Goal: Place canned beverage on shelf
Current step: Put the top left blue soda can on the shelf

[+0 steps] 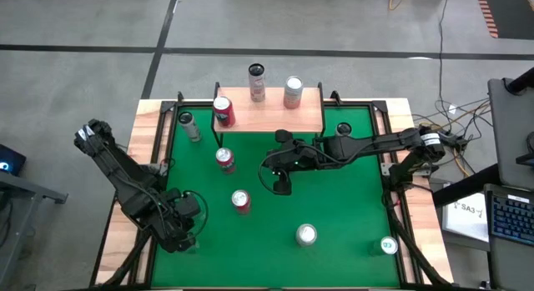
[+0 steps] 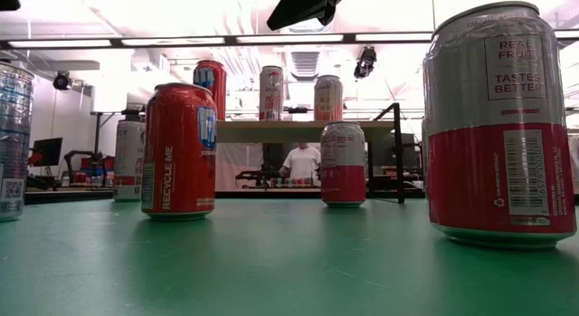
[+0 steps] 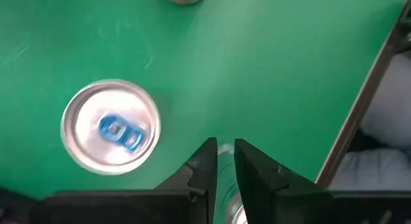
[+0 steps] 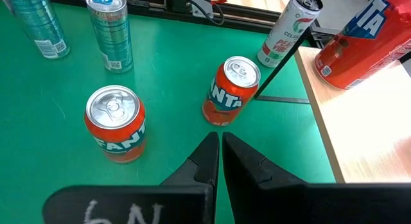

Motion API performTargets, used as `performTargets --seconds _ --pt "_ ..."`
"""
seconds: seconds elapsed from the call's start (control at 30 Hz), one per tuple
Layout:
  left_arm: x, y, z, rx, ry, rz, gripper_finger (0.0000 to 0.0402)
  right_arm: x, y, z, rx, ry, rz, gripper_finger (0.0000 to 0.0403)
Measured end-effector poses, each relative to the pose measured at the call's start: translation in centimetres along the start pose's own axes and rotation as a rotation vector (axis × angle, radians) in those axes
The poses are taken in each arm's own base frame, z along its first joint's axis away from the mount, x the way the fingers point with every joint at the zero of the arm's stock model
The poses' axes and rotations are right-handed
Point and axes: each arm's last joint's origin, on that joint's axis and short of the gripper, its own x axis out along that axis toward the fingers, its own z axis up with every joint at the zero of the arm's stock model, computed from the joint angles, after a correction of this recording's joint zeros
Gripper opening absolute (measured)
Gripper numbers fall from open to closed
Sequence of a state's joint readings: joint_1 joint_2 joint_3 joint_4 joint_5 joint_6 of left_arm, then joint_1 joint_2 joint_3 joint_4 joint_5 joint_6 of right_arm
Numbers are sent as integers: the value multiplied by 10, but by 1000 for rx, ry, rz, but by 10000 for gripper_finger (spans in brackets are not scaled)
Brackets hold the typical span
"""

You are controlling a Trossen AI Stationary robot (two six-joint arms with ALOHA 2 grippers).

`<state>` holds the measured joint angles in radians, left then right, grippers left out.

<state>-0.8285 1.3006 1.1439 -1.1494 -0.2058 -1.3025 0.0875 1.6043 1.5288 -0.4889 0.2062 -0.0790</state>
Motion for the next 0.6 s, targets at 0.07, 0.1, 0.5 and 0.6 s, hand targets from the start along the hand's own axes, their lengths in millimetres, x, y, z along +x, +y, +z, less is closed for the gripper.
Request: performTargets --seconds 0.07,0.1,0.5,0.6 --pt "0 2 -3 17 17 18 38 0 0 0 0 0 0 13" --pt "-1 3 -4 24 21 30 38 0 0 0 0 0 0 13" --pt "-8 15 -11 74 47 107 38 0 0 0 12 0 0 13" --pt "-12 16 -14 90 48 91 38 0 0 0 13 0 0 13"
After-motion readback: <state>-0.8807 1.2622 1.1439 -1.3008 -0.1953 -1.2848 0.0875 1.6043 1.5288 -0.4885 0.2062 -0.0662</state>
